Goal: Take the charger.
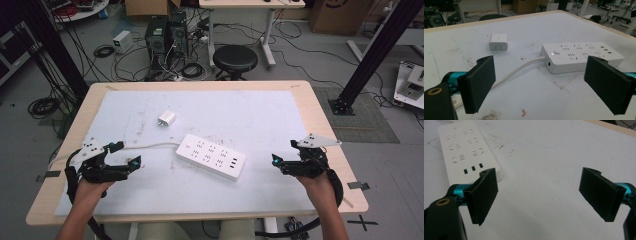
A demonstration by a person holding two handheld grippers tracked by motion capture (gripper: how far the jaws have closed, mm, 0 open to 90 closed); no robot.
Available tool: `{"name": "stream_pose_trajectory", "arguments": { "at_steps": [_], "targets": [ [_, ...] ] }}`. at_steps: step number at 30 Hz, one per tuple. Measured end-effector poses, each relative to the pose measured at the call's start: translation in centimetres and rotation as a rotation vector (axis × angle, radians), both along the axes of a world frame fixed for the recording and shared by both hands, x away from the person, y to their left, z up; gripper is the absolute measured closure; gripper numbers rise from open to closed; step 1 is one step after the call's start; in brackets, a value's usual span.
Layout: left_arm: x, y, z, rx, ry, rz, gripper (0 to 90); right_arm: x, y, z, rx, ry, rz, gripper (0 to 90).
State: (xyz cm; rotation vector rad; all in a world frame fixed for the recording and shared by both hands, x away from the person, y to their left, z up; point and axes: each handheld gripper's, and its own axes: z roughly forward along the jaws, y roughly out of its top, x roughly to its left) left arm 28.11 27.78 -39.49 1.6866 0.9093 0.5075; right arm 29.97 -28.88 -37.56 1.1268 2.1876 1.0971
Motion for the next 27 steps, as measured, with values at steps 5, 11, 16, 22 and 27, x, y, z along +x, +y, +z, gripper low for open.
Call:
{"name": "stream_pose_trajectory", "arguments": {
  "at_steps": [5,11,16,22,27],
  "targets": [
    [0.3,-0.3,0.4,-0.014,0.002,0.017,10.5,-0.3,0.0,0.3,0.000,-0.009,-0.004,15.8],
    [1.5,-0.6,1.1,0.009,0.012,0.049,10.5,-0.1,0.1,0.4,-0.003,-0.014,0.000,15.8],
    [3.4,-0.6,2.4,-0.010,0.024,0.072,10.5,0.4,0.7,0.7,-0.001,-0.012,0.005,15.8],
    [5.8,-1.1,3.9,-0.007,0.021,0.093,10.5,1.3,1.4,1.6,-0.016,-0.020,0.016,15.8],
    [8.2,-1.8,4.7,0.011,0.022,0.113,10.5,1.5,1.6,2.1,-0.020,-0.021,0.020,15.8]
  ]
}}
